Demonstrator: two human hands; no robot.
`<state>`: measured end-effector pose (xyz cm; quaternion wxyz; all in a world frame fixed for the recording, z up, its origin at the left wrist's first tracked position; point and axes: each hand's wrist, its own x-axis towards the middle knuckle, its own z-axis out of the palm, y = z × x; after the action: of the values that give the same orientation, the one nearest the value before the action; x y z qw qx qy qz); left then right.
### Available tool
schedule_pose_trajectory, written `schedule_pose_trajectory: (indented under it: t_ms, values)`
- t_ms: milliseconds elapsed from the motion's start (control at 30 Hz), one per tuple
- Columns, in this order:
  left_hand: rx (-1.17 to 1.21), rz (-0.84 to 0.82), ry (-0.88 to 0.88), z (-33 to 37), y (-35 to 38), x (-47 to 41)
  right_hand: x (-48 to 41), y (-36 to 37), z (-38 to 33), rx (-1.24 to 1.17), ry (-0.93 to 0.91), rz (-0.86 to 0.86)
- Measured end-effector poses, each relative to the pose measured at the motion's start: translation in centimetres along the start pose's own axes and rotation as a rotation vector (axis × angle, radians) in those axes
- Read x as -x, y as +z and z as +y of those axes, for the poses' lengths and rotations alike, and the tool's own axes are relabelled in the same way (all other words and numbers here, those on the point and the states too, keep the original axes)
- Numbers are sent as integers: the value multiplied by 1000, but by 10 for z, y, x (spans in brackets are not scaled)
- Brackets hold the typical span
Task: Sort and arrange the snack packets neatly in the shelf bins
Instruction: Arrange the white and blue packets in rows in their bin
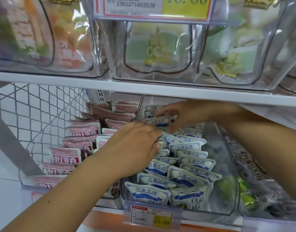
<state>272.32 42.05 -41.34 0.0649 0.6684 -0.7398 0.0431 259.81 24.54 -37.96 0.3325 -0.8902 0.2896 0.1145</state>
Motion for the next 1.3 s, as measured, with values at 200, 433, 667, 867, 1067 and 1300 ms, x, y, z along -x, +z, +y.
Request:
schedule_pose_trajectory:
  t_ms: [200, 433, 667, 867, 1067, 1300]
  values:
    - [261, 144, -144, -13, -6, 27, -21, 21, 6, 189, -72, 114]
    - [245, 54, -170, -30, 0, 50, -28, 34, -1, 79, -59, 447]
    - [253, 48, -189, -30, 4, 50, 2, 12, -5, 120, 57, 93]
    - [269, 45, -198, -27, 1, 51, -15, 35, -7, 193, 21, 285]
    - [255, 41, -195, -27, 0, 47, -3, 22, -7, 227, -28, 242]
    - [228, 50, -182, -24, -5, 42, -25, 5, 5, 170, 197, 331]
